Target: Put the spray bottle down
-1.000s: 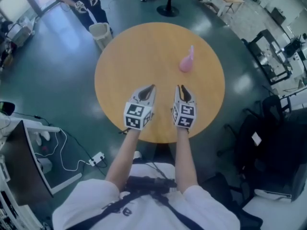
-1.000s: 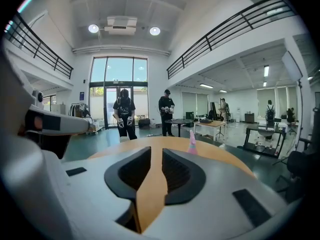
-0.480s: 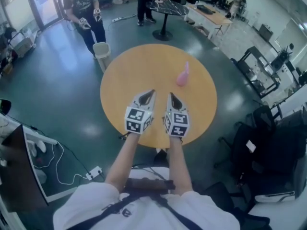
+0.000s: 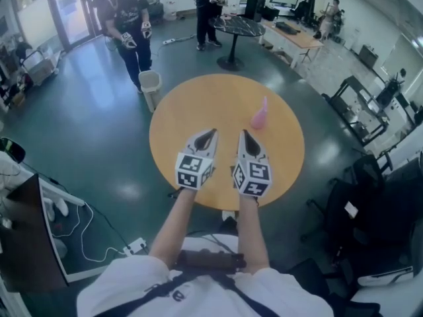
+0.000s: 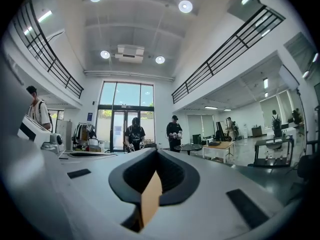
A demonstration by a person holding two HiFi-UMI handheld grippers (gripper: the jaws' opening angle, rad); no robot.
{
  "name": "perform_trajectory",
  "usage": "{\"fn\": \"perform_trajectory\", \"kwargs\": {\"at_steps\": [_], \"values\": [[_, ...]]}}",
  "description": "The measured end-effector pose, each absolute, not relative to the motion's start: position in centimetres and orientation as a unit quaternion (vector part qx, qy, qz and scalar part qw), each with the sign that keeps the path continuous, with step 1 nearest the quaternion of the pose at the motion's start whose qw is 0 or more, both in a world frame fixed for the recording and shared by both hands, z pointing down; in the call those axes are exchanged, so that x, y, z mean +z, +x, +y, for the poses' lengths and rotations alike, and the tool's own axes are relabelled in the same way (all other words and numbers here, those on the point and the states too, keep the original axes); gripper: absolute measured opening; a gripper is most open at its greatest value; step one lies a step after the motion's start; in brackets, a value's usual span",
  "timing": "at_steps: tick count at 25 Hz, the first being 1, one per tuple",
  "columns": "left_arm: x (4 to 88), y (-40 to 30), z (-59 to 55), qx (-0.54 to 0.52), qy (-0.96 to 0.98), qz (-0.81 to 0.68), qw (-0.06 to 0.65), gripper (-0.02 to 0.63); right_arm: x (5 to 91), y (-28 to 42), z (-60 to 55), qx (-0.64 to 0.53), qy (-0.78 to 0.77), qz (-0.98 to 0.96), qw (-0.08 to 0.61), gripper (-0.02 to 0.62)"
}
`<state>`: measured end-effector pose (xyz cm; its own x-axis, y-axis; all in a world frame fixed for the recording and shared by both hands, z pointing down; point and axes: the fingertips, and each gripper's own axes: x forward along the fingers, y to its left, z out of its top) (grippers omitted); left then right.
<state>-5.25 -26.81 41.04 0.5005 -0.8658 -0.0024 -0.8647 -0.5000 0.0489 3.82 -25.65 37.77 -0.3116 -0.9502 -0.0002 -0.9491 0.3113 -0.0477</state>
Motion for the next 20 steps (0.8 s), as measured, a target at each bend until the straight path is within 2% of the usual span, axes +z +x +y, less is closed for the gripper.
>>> {"fn": "perform_trajectory", "kwargs": {"at_steps": [20], "values": [[39.6, -5.3, -26.6, -0.025, 0.866, -0.5, 0.005, 0.011, 35.6, 3.7, -24.8, 0.014, -0.582, 0.813, 0.018, 0.021]]}}
